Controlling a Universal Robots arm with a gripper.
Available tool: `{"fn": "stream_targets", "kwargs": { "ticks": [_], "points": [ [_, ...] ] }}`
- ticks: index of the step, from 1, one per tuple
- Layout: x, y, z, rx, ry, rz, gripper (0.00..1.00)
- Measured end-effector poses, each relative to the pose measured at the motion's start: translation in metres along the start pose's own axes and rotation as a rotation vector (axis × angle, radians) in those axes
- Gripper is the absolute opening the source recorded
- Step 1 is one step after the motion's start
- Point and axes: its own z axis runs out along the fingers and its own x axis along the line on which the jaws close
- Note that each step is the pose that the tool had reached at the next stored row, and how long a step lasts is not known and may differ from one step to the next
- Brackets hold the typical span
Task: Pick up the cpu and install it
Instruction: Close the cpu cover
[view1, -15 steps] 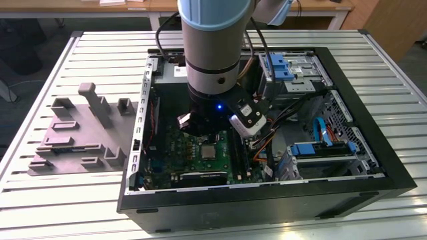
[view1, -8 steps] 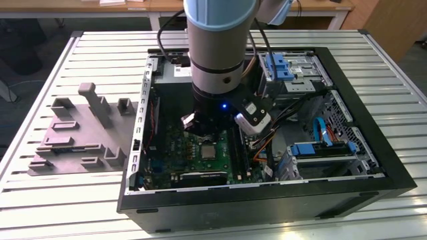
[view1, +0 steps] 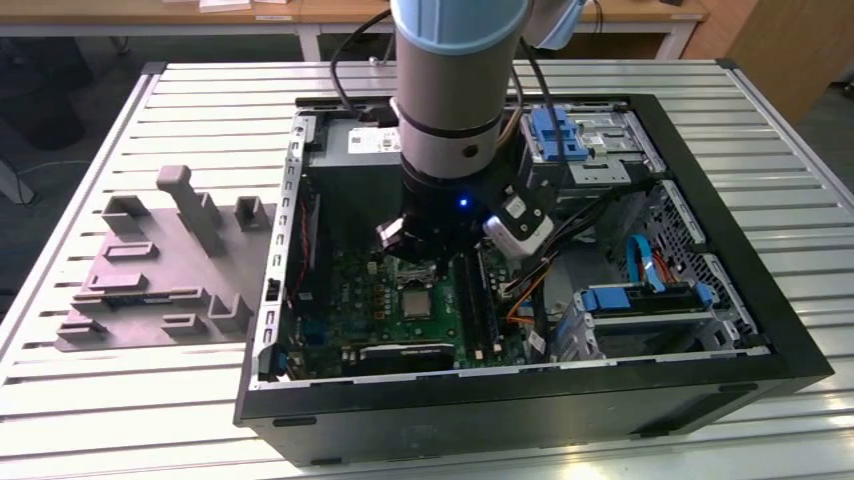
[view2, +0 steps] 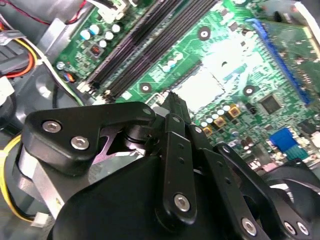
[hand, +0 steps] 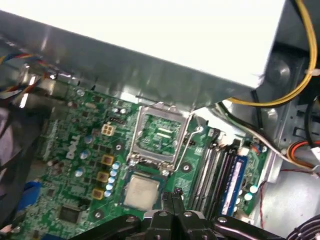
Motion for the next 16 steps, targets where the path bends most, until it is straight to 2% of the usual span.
{"fn": "stream_targets", "kwargs": {
  "ticks": [2,3,4,5,6,16],
  "points": [
    [-0.0021,0.0025,0.0006,-0.0008,-0.0003,-0.001,0.11],
    [-0.0026,0.0031,0.0008,-0.0043,-0.0011,-0.003,0.11],
    [-0.0028,0.0032,0.0010,-0.0136,-0.0037,-0.005,0.11],
    [-0.0029,0.0032,0.0012,-0.0265,-0.0075,-0.007,0.11],
    [-0.0029,0.0032,0.0013,-0.0350,-0.0099,-0.008,0.11],
    [-0.0028,0.0033,0.0015,-0.0356,-0.0100,-0.008,0.11]
  ]
}}
